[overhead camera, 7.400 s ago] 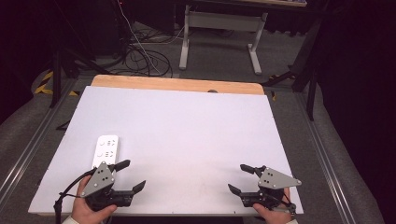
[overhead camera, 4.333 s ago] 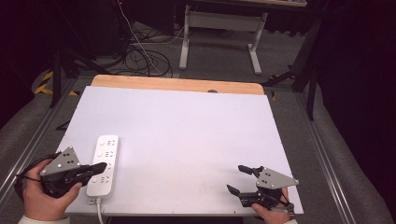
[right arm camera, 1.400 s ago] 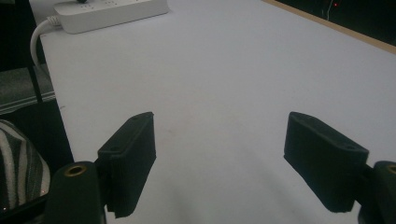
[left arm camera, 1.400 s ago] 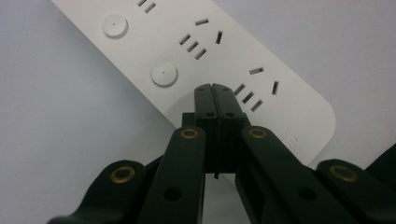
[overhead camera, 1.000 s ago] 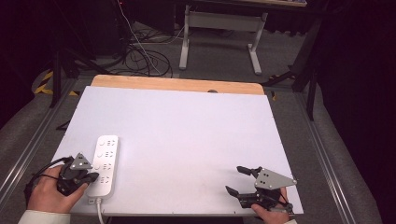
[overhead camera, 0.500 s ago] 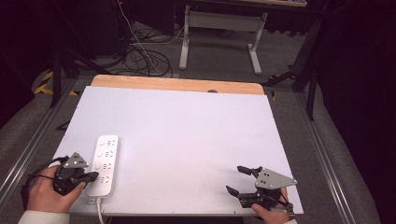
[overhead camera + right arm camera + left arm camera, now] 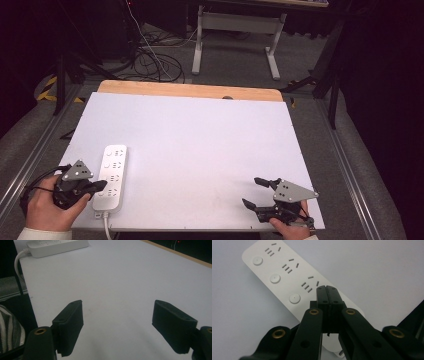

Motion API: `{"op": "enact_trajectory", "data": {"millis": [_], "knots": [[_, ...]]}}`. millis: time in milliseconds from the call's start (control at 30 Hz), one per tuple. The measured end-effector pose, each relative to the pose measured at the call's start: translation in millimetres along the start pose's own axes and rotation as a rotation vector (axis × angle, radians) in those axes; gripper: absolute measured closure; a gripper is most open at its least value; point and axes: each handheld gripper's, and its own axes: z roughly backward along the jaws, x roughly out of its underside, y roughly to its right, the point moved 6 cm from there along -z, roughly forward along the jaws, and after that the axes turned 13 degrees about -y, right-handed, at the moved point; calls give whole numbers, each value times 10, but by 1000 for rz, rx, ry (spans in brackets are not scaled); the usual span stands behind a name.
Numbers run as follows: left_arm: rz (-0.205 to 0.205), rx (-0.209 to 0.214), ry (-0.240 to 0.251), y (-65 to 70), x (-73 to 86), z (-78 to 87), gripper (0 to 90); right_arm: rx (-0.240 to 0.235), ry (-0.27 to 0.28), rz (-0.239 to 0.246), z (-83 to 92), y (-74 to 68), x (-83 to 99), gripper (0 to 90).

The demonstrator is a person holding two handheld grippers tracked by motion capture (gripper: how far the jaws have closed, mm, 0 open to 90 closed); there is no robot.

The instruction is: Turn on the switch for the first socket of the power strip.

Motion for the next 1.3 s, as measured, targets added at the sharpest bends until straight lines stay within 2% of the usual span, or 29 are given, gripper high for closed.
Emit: {"op": "enact_trajectory", "data": {"millis": [167, 300, 333, 400, 467, 533, 567, 600, 667, 867, 1000, 1100, 1233, 1300], "knots": [[-6, 4, 16, -8, -2, 28, 900, 3, -2, 1, 2, 0, -1, 257], [-5, 11, 76, -4, -38, 79, 893, 3, -2, 1, 3, -3, -2, 257], [9, 18, 101, 8, -53, 91, 755, 3, -2, 1, 4, -1, -1, 257], [12, 21, 151, 9, -80, 126, 741, 4, -2, 1, 4, -1, -1, 257], [9, 47, 194, 18, -103, 152, 720, 4, -1, 1, 3, 0, -2, 257], [5, 38, 249, 19, -134, 178, 654, 4, -2, 2, 4, -1, -2, 257], [-1, 27, 273, 10, -148, 195, 572, 4, -1, 2, 4, 0, -2, 257], [4, 40, 284, 19, -157, 207, 572, 4, -1, 2, 4, 0, -2, 257], [2, 43, 332, 20, -187, 232, 478, 5, 0, 1, 6, 0, -2, 257], [2, 84, 484, 46, -247, 315, 311, 6, 1, 0, 6, 2, -2, 257], [7, 100, 569, 49, -270, 338, 247, 5, 3, 2, 11, -2, -2, 257], [6, 67, 606, 20, -263, 319, 194, 10, 6, -5, 20, 1, 0, 251], [50, 3, 645, -63, -237, 235, 150, 13, 12, -5, 22, 14, -1, 249], [70, -16, 644, -115, -217, 177, 136, 12, 13, -9, 21, 16, -1, 248]]}}
